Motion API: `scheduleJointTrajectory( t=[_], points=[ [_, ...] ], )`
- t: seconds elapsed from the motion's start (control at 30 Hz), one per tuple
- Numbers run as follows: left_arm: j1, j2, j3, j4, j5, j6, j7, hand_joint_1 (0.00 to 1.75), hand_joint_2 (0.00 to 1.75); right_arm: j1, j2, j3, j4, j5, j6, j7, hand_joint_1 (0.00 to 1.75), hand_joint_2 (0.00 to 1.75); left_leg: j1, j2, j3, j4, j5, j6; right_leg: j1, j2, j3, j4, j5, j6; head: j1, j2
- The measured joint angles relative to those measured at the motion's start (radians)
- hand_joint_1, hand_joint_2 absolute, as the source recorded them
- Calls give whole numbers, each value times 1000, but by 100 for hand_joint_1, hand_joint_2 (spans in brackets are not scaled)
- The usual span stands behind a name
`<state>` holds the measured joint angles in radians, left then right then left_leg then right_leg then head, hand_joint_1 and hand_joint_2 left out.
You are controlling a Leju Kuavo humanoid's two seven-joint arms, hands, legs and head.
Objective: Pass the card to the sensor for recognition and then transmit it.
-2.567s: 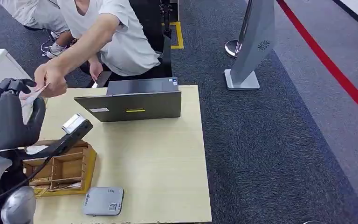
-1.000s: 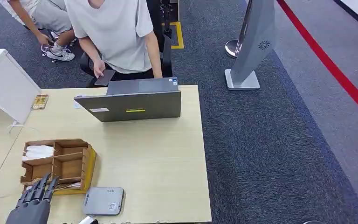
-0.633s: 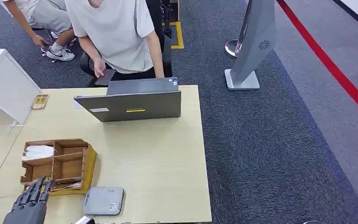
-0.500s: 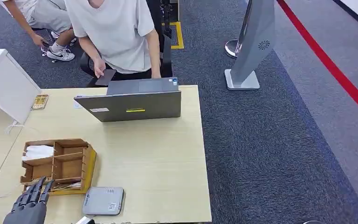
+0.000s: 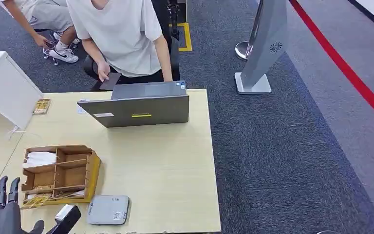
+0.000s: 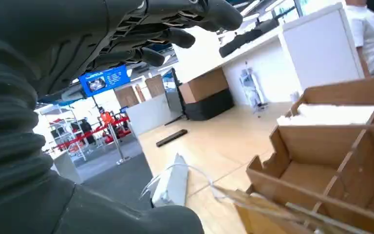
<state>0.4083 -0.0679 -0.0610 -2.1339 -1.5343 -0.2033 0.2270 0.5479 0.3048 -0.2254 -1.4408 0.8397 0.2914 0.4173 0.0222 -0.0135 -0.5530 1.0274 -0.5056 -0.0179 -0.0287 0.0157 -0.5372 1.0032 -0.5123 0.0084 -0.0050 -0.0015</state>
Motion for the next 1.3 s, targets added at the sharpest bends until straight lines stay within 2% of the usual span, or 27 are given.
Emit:
scheduleJointTrajectory(
  t=[0.23, 0.43, 0.8, 1.3],
  points=[
    [-14, 1, 0, 36, 0, 12, 10, 0, 175, 7, 0, 14, -8, -8, -1, 0, 0, 175, 0, 0, 0, 0, 0, 0, 0, 0, 0, 0, 0, 0, 0, 0],
    [-41, 19, -25, 75, 0, 51, 12, 0, 175, 13, 0, 29, -18, -9, -1, 0, 0, 175, 0, 0, 0, 0, 0, 0, 0, 0, -1, 0, 0, 0, 0, 0],
    [-93, 43, -97, 168, 0, 40, 51, 0, 175, 18, 0, 47, -33, 6, 14, -3, 0, 175, 0, 0, 0, 0, 0, 0, 0, 0, 0, 0, 0, 0, 0, 0],
    [-149, 60, -129, 237, 0, 23, 92, 0, 175, 21, 0, 53, -43, 27, 32, -8, 0, 175, 0, 0, 0, 0, 0, 0, 0, 0, 0, 0, 0, 0, 0, 0]
  ],
)
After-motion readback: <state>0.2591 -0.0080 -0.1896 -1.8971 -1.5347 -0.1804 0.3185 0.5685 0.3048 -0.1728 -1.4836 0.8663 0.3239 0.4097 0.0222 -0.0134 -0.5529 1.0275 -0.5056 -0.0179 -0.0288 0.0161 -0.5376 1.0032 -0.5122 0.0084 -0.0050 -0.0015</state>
